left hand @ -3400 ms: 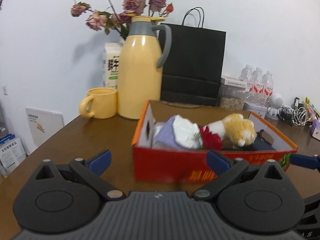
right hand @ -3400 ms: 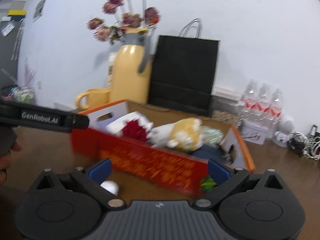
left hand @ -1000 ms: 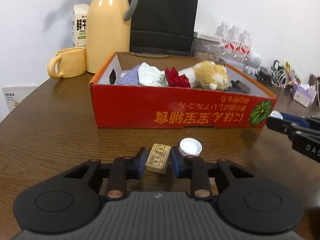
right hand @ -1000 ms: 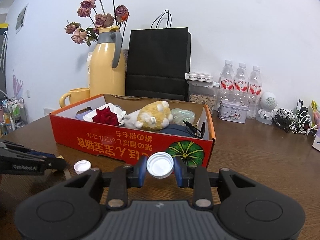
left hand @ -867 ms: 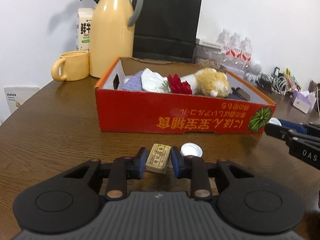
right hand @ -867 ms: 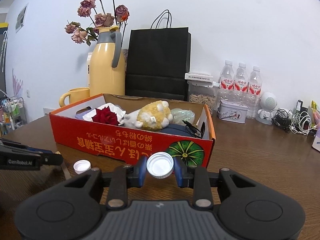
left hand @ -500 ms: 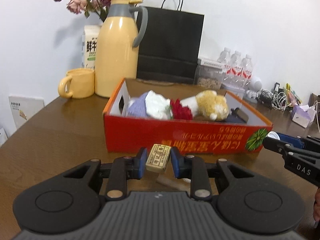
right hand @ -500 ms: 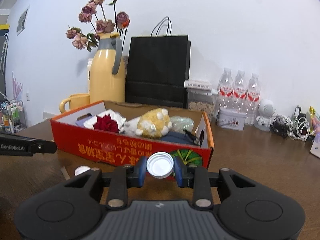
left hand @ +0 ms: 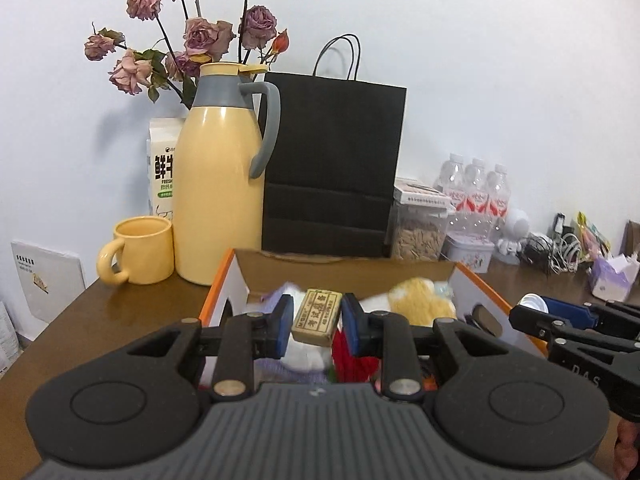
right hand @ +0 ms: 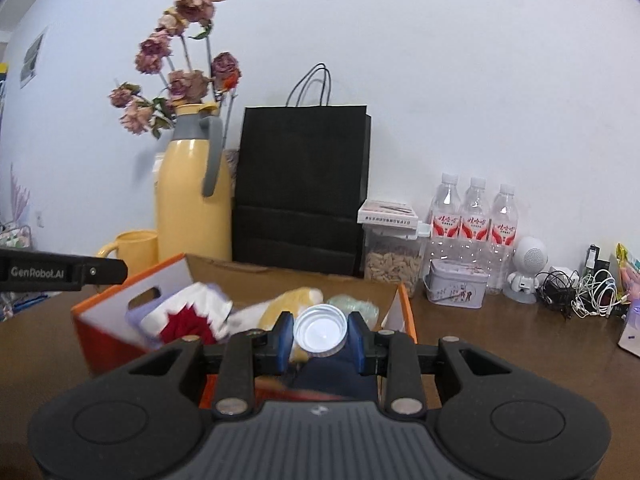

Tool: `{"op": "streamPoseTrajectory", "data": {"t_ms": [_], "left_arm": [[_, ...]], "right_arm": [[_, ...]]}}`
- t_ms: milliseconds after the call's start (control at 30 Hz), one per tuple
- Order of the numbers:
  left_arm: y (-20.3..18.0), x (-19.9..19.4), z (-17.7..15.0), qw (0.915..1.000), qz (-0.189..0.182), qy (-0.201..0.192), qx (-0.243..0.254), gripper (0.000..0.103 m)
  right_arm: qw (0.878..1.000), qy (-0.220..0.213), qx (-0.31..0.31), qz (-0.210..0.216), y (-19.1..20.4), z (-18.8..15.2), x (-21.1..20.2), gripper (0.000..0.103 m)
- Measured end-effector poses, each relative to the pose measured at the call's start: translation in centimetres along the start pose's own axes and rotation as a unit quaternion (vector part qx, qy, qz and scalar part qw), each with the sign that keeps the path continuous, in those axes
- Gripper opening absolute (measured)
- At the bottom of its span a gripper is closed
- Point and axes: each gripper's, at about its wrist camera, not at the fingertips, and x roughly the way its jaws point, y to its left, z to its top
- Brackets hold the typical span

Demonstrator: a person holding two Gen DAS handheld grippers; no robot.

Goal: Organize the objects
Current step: 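Carry cap and beige box into the box and open both grippers, then move both tools back toward the second white cap on the table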

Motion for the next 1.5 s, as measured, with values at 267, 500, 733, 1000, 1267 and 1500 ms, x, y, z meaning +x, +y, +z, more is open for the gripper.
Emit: {"op": "streamPoseTrajectory", "data": {"t_ms": [267,500,733,1000,1267,1500], "left_arm": [[-0.1,5.4,1.1,1.0000,0.010,0.001,0.001,0.027],[1.2,8.5,0.8,0.9996,0.002,0.026,-0.010,0.027],[1.2,8.3,0.4,0.9997,0.004,0.023,-0.009,0.070],[0.9,7.7,0.4,0.9996,0.026,-0.003,-0.007,0.103],[0.8,7.8,0.1,0.9995,0.029,0.002,-0.006,0.103],[0.7,7.6,0.1,0.9996,0.027,0.000,-0.006,0.103]], "right_arm": [[0.999,0.014,0.036,-0.015,-1.2,1.2,5.9,0.028],[0.999,0.030,0.042,-0.012,-2.3,-0.2,8.3,0.028],[0.998,0.039,0.047,-0.011,-2.4,-0.6,8.6,0.031],[0.998,0.021,0.059,-0.001,-2.4,-0.5,7.6,0.100],[0.998,0.024,0.056,-0.002,-2.2,-0.5,7.5,0.102],[0.998,0.024,0.052,0.000,-1.9,-0.5,7.2,0.102]]}}
